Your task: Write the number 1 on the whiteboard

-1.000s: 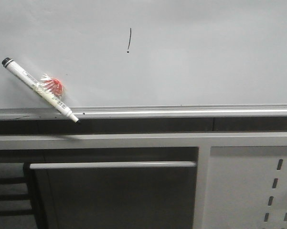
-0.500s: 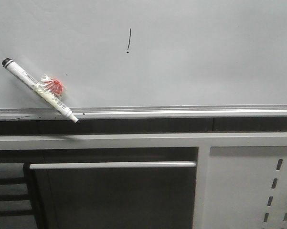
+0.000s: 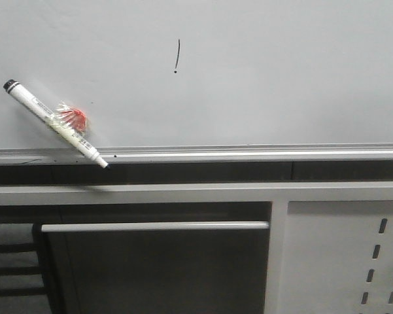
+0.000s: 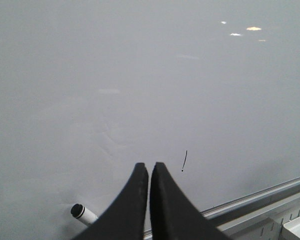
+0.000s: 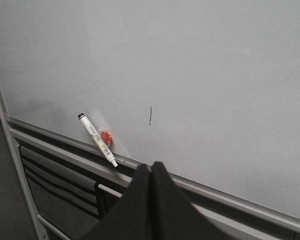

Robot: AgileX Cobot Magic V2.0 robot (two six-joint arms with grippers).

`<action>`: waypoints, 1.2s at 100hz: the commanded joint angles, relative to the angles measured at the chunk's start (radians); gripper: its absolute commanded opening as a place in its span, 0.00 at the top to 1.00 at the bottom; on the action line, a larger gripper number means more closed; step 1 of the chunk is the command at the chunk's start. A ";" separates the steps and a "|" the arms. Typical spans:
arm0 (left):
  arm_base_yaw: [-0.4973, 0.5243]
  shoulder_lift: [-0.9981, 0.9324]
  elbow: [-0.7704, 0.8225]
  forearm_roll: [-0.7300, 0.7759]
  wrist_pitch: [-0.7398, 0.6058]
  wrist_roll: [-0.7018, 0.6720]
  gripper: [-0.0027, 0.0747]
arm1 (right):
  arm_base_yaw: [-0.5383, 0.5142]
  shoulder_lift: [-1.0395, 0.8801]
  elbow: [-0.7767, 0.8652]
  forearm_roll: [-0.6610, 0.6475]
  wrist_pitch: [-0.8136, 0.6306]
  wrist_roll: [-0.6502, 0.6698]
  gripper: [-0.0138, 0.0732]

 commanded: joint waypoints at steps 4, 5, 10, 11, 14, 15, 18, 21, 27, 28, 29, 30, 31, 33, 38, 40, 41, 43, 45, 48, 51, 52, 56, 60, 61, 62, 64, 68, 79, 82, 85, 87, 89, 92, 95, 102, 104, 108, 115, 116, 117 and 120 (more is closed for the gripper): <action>0.003 -0.004 -0.011 -0.007 -0.054 -0.001 0.99 | -0.005 0.004 0.003 0.023 -0.050 0.003 0.92; 0.003 -0.004 -0.011 -0.007 -0.054 -0.001 0.99 | -0.005 0.004 0.005 0.023 -0.050 0.003 0.92; 0.003 -0.004 -0.011 -0.007 -0.056 -0.001 0.99 | -0.005 0.004 0.011 0.023 -0.050 0.003 0.92; 0.003 -0.004 -0.011 -0.007 -0.056 -0.001 0.99 | -0.005 0.004 0.011 0.023 -0.050 0.003 0.92; 0.003 -0.004 -0.011 -0.010 -0.058 -0.001 0.99 | -0.005 0.004 0.014 0.023 -0.054 0.003 0.92; 0.003 -0.004 -0.011 -0.010 -0.058 -0.001 0.99 | -0.005 0.004 0.014 0.023 -0.054 0.003 0.92; 0.003 -0.004 -0.011 -0.012 -0.058 -0.001 0.99 | -0.005 0.004 0.017 0.023 -0.059 0.003 0.92; 0.003 -0.004 -0.011 -0.014 -0.058 -0.001 0.99 | -0.005 0.004 0.019 0.023 -0.065 0.003 0.92; 0.003 -0.004 -0.011 -0.019 -0.058 -0.001 0.99 | -0.005 0.004 0.021 0.023 -0.063 0.003 0.92; 0.003 -0.004 -0.011 -0.019 -0.058 -0.001 0.99 | -0.005 0.004 0.021 0.023 -0.061 0.003 0.92; 0.003 -0.004 -0.011 -0.019 -0.058 -0.001 0.99 | -0.005 0.004 0.021 0.023 -0.061 0.003 0.92; 0.003 -0.004 -0.011 -0.019 -0.058 -0.001 0.99 | -0.005 0.004 0.021 0.023 -0.061 0.003 0.92; 0.003 -0.004 -0.011 -0.019 -0.058 -0.001 0.99 | -0.005 0.004 0.021 0.023 -0.061 0.003 0.92; 0.003 -0.004 -0.011 -0.019 -0.056 -0.001 0.99 | -0.005 0.004 0.021 0.023 -0.061 0.003 0.92; 0.003 -0.004 -0.011 -0.019 -0.056 -0.001 0.99 | -0.005 0.004 0.021 0.023 -0.061 0.003 0.92; 0.003 -0.004 -0.011 -0.019 -0.056 -0.001 0.99 | -0.005 0.004 0.021 0.023 -0.061 0.003 0.92; 0.003 -0.004 -0.011 -0.019 -0.056 -0.001 0.99 | -0.005 0.004 0.021 0.023 -0.061 0.003 0.92; 0.003 -0.004 -0.011 -0.019 -0.056 -0.001 0.99 | -0.005 0.004 0.021 0.023 -0.061 0.003 0.92; 0.003 -0.004 -0.011 -0.019 -0.056 -0.001 0.99 | -0.005 0.004 0.021 0.023 -0.061 0.003 0.92; 0.003 -0.004 -0.011 -0.019 -0.056 -0.001 0.99 | -0.005 0.004 0.021 0.023 -0.061 0.003 0.92; 0.003 -0.004 -0.011 -0.019 -0.056 -0.001 0.99 | -0.005 0.004 0.021 0.023 -0.061 0.003 0.92; 0.003 -0.004 -0.011 -0.019 -0.056 -0.001 0.99 | -0.005 0.004 0.021 0.023 -0.061 0.003 0.92; 0.003 -0.004 -0.011 -0.019 -0.056 -0.001 0.99 | -0.005 0.004 0.021 0.023 -0.061 0.003 0.92; 0.003 -0.004 -0.011 -0.019 -0.056 -0.001 0.99 | -0.005 0.004 0.021 0.023 -0.061 0.003 0.92; 0.003 -0.004 -0.011 -0.019 -0.056 -0.001 0.99 | -0.005 0.004 0.021 0.023 -0.061 0.003 0.92; 0.003 -0.004 -0.011 -0.019 -0.056 -0.001 0.99 | -0.005 0.004 0.021 0.023 -0.061 0.003 0.92; 0.003 -0.004 -0.011 -0.019 -0.056 -0.001 0.99 | -0.005 0.004 0.021 0.023 -0.061 0.003 0.92; 0.003 -0.004 -0.011 -0.019 -0.056 -0.001 0.99 | -0.005 0.004 0.021 0.023 -0.061 0.003 0.92; 0.003 -0.004 -0.011 -0.019 -0.056 -0.001 0.99 | -0.005 0.004 0.021 0.023 -0.061 0.003 0.92; 0.003 -0.004 -0.011 -0.019 -0.056 -0.001 0.99 | -0.005 0.004 0.021 0.023 -0.061 0.003 0.92; 0.003 -0.004 -0.011 -0.019 -0.056 -0.001 0.99 | -0.005 0.004 0.021 0.023 -0.061 0.003 0.92; 0.003 -0.004 -0.011 -0.019 -0.056 -0.001 0.99 | -0.005 0.004 0.021 0.023 -0.061 0.003 0.92; 0.003 -0.004 -0.011 -0.019 -0.056 -0.001 0.99 | -0.005 0.004 0.021 0.023 -0.061 0.003 0.92; 0.003 -0.004 -0.011 -0.019 -0.056 -0.001 0.99 | -0.005 0.004 0.021 0.023 -0.061 0.003 0.92; 0.003 -0.004 -0.008 -0.019 -0.056 -0.001 0.99 | -0.005 0.004 0.021 0.023 -0.061 0.003 0.92; 0.003 -0.004 -0.006 0.018 -0.054 -0.001 0.99 | -0.005 0.004 0.021 0.023 -0.061 0.003 0.92; 0.003 -0.004 -0.004 0.056 -0.054 -0.001 0.99 | -0.005 0.004 0.021 0.023 -0.061 0.003 0.92; 0.003 -0.004 -0.001 0.146 -0.054 -0.010 0.99 | -0.005 0.004 0.021 0.023 -0.061 0.003 0.92; 0.027 -0.004 0.000 0.288 -0.047 -0.028 0.99 | -0.005 0.004 0.021 0.023 -0.061 0.003 0.92; 0.038 -0.004 0.000 0.295 -0.042 -0.042 0.99 | -0.005 0.004 0.021 0.023 -0.061 0.003 0.92; 0.044 -0.004 0.000 0.307 -0.040 -0.051 0.99 | -0.005 0.004 0.021 0.023 -0.061 0.003 0.92; 0.075 -0.004 0.001 0.325 -0.029 -0.090 0.99 | -0.005 0.004 0.021 0.023 -0.061 0.003 0.92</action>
